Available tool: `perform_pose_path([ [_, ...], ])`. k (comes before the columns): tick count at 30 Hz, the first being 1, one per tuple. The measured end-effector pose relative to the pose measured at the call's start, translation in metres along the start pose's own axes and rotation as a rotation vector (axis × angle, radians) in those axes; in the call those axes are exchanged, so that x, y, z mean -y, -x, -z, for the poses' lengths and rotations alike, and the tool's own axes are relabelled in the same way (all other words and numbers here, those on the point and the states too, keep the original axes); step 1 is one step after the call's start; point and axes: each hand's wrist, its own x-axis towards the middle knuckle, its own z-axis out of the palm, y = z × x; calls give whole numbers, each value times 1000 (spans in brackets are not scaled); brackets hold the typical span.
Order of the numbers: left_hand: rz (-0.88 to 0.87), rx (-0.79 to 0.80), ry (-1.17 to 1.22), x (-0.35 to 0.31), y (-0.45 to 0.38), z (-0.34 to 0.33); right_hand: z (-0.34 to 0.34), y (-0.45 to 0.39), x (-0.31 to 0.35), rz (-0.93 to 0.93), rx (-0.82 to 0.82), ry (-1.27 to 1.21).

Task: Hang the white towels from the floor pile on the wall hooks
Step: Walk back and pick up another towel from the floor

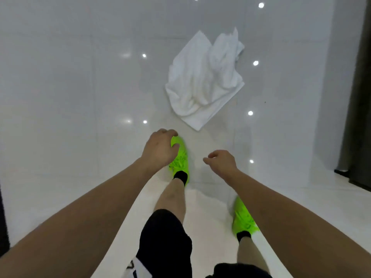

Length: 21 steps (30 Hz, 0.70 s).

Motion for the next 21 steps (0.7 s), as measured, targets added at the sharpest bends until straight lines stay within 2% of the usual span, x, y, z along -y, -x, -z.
perform_pose_path([
  [6, 52, 142, 36, 69, -139, -81, -62, -177, 16, -124, -3, -218],
  [11, 126, 159, 87, 114, -206, -138, -108, -277, 6, -211, -74, -367],
  [17, 163, 206, 58, 143, -231, -167, -140, -320, 0, -330, -250, -722],
  [21, 156, 228, 50, 142, -232, -169, -142, -321, 9, -392, -138, -930],
])
